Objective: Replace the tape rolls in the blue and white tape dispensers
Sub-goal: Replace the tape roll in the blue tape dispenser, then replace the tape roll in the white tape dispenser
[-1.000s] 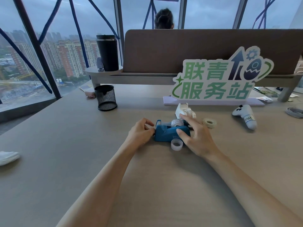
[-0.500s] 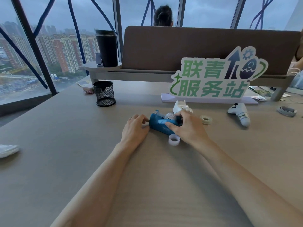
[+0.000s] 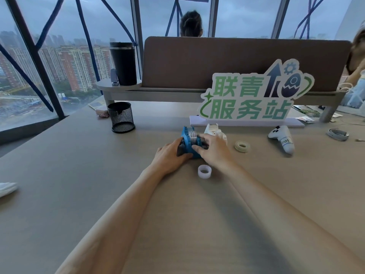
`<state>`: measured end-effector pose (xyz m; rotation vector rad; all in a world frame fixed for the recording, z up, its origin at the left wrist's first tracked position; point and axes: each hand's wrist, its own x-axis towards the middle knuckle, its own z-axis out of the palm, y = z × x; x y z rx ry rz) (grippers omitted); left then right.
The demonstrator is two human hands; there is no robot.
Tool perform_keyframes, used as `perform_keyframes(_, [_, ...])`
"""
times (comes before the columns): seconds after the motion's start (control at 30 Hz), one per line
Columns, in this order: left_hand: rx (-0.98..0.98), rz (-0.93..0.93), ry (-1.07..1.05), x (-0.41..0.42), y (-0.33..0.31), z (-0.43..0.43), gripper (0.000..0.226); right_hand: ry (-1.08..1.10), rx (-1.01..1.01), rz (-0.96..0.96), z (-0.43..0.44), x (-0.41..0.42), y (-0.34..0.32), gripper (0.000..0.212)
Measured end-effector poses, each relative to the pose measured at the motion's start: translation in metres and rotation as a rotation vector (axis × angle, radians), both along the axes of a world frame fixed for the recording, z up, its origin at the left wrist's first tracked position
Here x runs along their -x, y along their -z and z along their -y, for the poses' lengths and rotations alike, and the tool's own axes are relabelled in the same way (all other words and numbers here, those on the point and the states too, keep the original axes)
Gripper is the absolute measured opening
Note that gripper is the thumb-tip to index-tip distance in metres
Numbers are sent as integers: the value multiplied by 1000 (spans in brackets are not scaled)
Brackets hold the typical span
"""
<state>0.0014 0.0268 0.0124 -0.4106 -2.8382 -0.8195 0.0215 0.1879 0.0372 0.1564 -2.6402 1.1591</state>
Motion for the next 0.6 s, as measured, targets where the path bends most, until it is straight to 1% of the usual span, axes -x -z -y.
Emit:
perform_keyframes(0.1, [-68,2,-32,-1,3,0,59,5,20,-36,3,-1,-1,43])
perform_keyframes(0.2, [-285,-98,-80,-16,4,3,38,16,43,-98,-6,-11,4,33])
perform_keyframes(0.23, [-328,-160,-39,-24,4,4,33,45,26,-158,-12,-15,7,30])
perform_keyframes(0.27, [-330,-201,44,-32,3,2,29,78,1,-244,-19,-18,10,26])
perform_keyframes(0.3, [-302,-200,147,-41,2,0,27,119,-29,-324,-26,-20,13,23])
perform_keyframes(0.37, [-193,-119,313,-52,0,-9,28,206,-62,-418,-35,-19,17,21])
perform_keyframes(0.4, [-131,-87,354,-53,0,-13,29,233,-61,-425,-37,-17,17,24])
perform_keyframes(0.47, [-62,-94,357,-50,-1,-14,26,241,-63,-374,-38,-12,16,39])
perform_keyframes(0.53, [-70,-156,291,-45,-1,-6,13,205,-114,-299,-37,-4,17,56])
perform_keyframes(0.6, [-40,-195,176,-38,2,8,10,177,-163,-236,-37,5,20,63])
